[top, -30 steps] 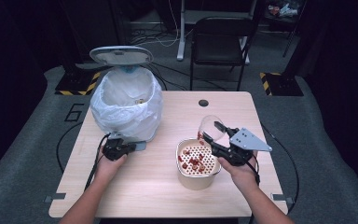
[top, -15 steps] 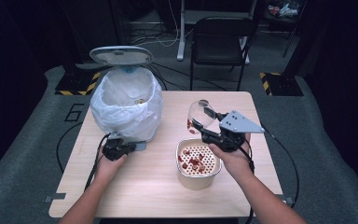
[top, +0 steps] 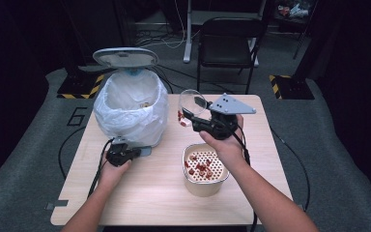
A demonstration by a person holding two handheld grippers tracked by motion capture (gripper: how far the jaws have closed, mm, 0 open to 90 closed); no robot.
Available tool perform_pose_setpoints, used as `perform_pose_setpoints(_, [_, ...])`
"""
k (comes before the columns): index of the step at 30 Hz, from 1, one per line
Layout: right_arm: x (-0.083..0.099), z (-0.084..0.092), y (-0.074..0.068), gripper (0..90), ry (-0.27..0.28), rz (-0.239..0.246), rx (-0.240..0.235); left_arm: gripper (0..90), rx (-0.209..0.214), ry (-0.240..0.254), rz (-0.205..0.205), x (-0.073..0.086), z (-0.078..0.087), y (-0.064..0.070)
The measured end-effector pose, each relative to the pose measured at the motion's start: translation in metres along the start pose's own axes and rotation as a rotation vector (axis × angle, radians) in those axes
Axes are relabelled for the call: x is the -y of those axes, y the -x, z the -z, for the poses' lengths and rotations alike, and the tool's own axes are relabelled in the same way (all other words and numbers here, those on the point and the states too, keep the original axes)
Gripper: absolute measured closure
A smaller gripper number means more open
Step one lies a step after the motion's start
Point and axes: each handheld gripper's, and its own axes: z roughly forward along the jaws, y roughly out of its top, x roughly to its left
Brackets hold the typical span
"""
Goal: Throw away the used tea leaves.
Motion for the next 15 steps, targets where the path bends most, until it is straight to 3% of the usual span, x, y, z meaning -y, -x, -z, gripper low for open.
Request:
perform_pose_setpoints(5, [-0.001, -0.02, 0.001, 46.5, -0.009, 0.014, -0.011, 90.0, -0.001, 0.001, 0.001, 0.0, 0.0, 0.0])
perform_pose_setpoints(15, [-0.009, -0.058, 0.007, 46.5, -0.028, -0.031, -0.028, 90.0, -0.001, 0.001, 0.002, 0.001, 0.0, 0.0])
